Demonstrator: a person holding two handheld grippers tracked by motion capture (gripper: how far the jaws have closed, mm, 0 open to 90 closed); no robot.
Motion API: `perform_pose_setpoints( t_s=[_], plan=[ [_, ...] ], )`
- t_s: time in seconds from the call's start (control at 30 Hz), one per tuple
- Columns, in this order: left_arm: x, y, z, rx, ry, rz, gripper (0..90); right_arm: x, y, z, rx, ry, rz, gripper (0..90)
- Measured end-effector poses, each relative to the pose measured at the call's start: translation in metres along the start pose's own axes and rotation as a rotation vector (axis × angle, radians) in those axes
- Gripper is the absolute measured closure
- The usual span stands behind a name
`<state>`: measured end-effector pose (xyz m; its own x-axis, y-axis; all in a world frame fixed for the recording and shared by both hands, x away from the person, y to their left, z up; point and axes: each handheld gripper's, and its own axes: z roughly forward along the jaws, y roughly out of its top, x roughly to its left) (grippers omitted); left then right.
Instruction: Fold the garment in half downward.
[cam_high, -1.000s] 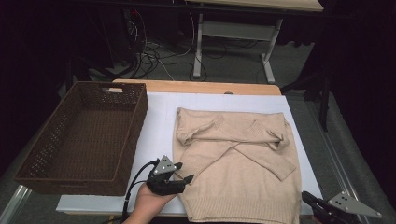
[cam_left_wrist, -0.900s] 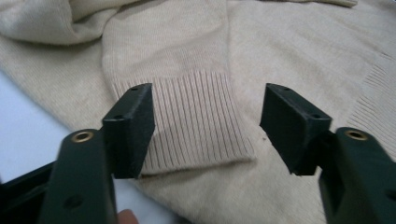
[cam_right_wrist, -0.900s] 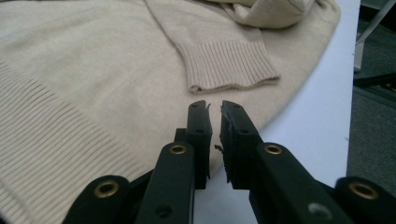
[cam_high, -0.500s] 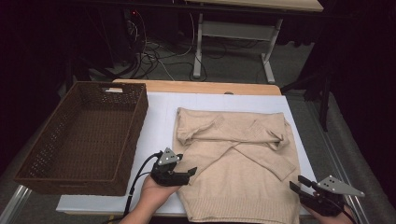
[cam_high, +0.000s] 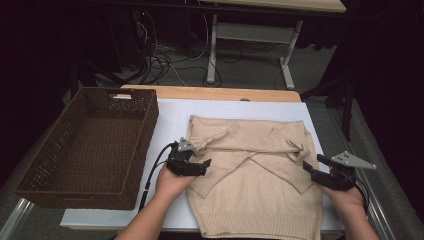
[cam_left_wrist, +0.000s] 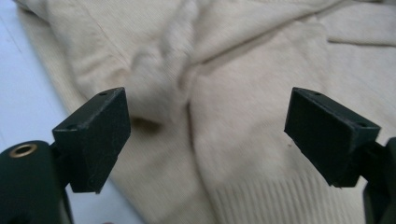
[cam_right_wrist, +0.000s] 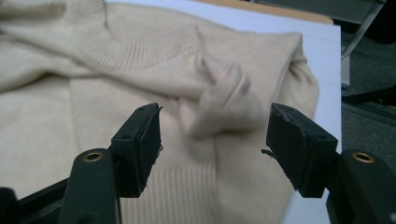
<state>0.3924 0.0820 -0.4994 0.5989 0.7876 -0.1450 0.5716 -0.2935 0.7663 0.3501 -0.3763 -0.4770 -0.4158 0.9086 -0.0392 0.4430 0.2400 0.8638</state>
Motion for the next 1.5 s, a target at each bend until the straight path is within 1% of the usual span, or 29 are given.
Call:
perform_pose_setpoints(
  t_s=[0.07,0.13,0.27,0.3,0.33,0.37,0.4,0.47,0.5,0.53,0.57,0.6,0.63,0.67,0.73,0.8,0.9,0.97,1.0,1.03,1.07,1.1,1.2,1.27,1.3,1.4,1.5],
  plan=[
    [0.004,0.007,0.004,0.002,0.015,-0.011,21.9,-0.003,0.008,0.01,0.007,-0.016,-0.001,36.5],
    [0.007,0.012,0.01,0.013,0.025,-0.008,24.9,-0.007,0.013,0.02,0.024,-0.022,0.006,37.0],
    [0.009,0.015,0.019,0.011,0.059,-0.01,34.0,-0.013,0.017,0.039,0.073,-0.034,0.01,37.4],
    [0.009,0.014,0.02,0.002,0.077,0.005,39.6,-0.014,0.017,0.044,0.082,-0.039,0.008,37.5],
    [0.009,0.013,0.022,-0.001,0.088,0.015,43.1,-0.015,0.017,0.047,0.092,-0.037,0.01,38.3],
    [0.009,0.012,0.025,0.004,0.092,0.021,44.4,-0.016,0.017,0.051,0.099,-0.036,0.016,39.6],
    [0.009,0.012,0.026,0.011,0.087,0.025,49.3,-0.016,0.017,0.053,0.104,-0.036,0.02,42.6],
    [0.01,0.01,0.029,0.026,0.085,0.027,55.4,-0.018,0.016,0.056,0.105,-0.024,0.015,52.6],
    [0.01,0.009,0.03,0.037,0.084,0.04,60.7,-0.017,0.016,0.057,0.113,-0.02,0.015,59.0],
    [0.01,0.009,0.03,0.047,0.087,0.046,65.2,-0.017,0.015,0.057,0.123,-0.011,0.012,67.2],
    [0.011,0.009,0.029,0.048,0.079,0.038,69.2,-0.017,0.015,0.058,0.128,-0.012,0.0,72.8],
    [0.011,0.009,0.027,0.044,0.066,0.021,71.5,-0.016,0.015,0.057,0.122,-0.02,-0.008,76.5],
    [0.01,0.01,0.024,0.037,0.057,0.02,73.2,-0.016,0.015,0.055,0.109,-0.019,-0.006,78.1],
    [0.007,0.012,0.02,0.025,0.057,0.029,73.6,-0.015,0.017,0.053,0.095,-0.018,-0.009,78.6],
    [0.003,0.015,0.011,-0.003,0.05,0.043,74.4,-0.013,0.021,0.047,0.072,-0.019,-0.024,78.9],
    [0.0,0.016,0.0,-0.017,0.035,0.052,74.4,-0.011,0.025,0.04,0.055,-0.02,-0.036,78.8],
    [-0.008,0.013,-0.012,-0.025,0.022,0.069,74.4,-0.008,0.028,0.026,0.029,-0.016,-0.05,78.8],
    [-0.013,0.007,-0.019,-0.024,0.01,0.083,74.3,-0.005,0.025,0.017,0.018,-0.01,-0.052,78.7],
    [-0.017,0.002,-0.023,-0.029,-0.008,0.084,74.3,-0.003,0.023,0.012,0.013,-0.009,-0.053,78.7],
    [-0.02,-0.002,-0.026,-0.032,-0.015,0.089,74.3,-0.001,0.02,0.005,0.004,-0.005,-0.054,78.6],
    [-0.02,-0.002,-0.026,-0.032,-0.015,0.089,74.2,0.001,0.016,0.0,-0.004,0.001,-0.053,78.6],
    [-0.022,-0.007,-0.029,-0.029,-0.03,0.094,74.2,0.001,0.016,0.0,-0.004,0.001,-0.053,78.6],
    [-0.03,-0.025,-0.037,-0.019,-0.058,0.093,74.2,0.007,0.002,-0.015,-0.014,0.015,-0.048,78.5],
    [-0.032,-0.034,-0.042,-0.014,-0.069,0.092,74.1,0.015,-0.014,-0.03,-0.012,0.025,-0.057,78.4],
    [-0.033,-0.039,-0.044,-0.012,-0.075,0.093,74.1,0.015,-0.014,-0.03,-0.012,0.025,-0.057,78.4],
    [-0.036,-0.052,-0.053,-0.006,-0.099,0.1,74.2,0.02,-0.028,-0.042,-0.005,0.025,-0.075,78.3],
    [-0.04,-0.059,-0.06,-0.006,-0.114,0.105,74.2,0.024,-0.037,-0.054,-0.001,0.033,-0.084,78.2]
  ],
)
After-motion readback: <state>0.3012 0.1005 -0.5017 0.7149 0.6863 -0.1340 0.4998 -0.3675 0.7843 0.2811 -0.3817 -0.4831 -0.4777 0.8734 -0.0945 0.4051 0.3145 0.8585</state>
